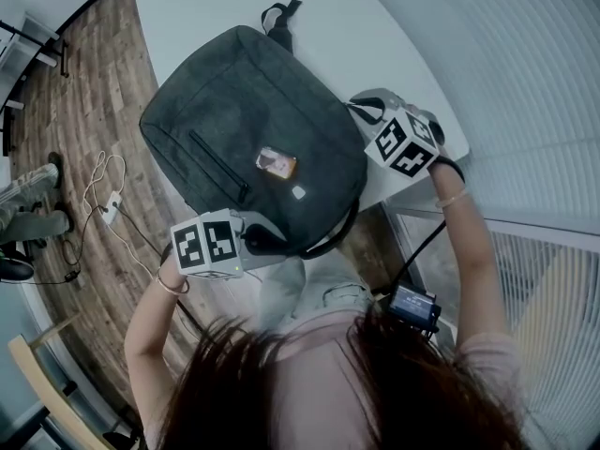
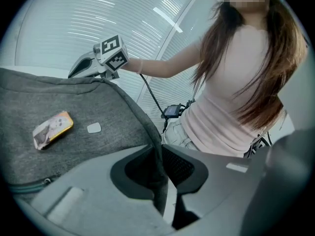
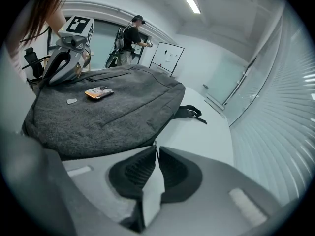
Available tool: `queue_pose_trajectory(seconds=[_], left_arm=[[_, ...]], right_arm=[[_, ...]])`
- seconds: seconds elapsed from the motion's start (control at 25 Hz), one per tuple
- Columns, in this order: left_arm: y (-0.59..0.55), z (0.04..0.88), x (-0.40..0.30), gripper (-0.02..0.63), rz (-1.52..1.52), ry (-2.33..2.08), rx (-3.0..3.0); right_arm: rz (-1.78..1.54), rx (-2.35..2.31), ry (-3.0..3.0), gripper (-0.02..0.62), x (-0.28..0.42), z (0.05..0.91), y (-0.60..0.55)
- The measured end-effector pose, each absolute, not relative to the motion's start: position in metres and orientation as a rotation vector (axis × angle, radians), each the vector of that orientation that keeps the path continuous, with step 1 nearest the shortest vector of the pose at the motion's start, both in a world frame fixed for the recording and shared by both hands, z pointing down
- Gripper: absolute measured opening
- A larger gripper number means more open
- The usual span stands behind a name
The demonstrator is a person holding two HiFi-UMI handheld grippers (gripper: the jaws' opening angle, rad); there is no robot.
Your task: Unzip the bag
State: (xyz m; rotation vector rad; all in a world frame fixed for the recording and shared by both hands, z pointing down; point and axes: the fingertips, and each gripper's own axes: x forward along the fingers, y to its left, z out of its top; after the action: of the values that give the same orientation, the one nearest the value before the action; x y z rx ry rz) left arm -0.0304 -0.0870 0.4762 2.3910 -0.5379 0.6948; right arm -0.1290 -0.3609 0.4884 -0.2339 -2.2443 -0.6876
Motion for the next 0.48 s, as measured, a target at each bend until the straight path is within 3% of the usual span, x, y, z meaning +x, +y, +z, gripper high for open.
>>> queue_pose_trajectory(seconds=[0.48], left_arm=[[-0.091, 0.479, -0.028, 0.067, 0.689, -0.513, 2.358]], right_arm=[[-0.737, -0.351, -2.245, 0.026, -0.15, 0.488, -0.366]])
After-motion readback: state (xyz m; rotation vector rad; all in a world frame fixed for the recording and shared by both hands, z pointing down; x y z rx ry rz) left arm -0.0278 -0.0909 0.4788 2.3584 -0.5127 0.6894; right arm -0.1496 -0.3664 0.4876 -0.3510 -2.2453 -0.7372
